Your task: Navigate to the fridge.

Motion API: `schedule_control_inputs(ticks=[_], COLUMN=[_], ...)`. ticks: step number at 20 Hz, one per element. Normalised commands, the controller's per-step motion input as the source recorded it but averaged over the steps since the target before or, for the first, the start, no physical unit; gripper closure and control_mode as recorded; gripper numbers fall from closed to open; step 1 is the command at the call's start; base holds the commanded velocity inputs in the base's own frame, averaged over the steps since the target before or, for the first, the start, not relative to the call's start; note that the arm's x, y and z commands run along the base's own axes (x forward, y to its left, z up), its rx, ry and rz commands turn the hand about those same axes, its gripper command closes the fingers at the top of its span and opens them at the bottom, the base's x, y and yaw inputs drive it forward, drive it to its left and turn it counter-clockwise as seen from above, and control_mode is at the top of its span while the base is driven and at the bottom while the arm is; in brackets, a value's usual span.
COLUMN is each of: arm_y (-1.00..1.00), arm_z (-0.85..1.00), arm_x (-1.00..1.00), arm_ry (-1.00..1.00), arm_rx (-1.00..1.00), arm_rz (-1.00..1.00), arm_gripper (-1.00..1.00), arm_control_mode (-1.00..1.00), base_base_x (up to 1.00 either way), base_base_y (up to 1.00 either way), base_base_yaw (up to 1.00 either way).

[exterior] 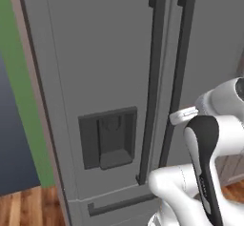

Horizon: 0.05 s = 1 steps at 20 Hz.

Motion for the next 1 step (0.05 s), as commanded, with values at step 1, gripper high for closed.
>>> schedule_control_inputs(ticks=[1], arm_y=[0.0], arm_z=[0.0], arm_x=[0.0], arm_ry=[0.0], arm_rx=[0.0], arm_rz=[0.0], arm_gripper=[-1.0], arm_control_mode=[1.0], base_base_x=[0.26], base_base_y=[0.0], base_base_yaw=[0.01])
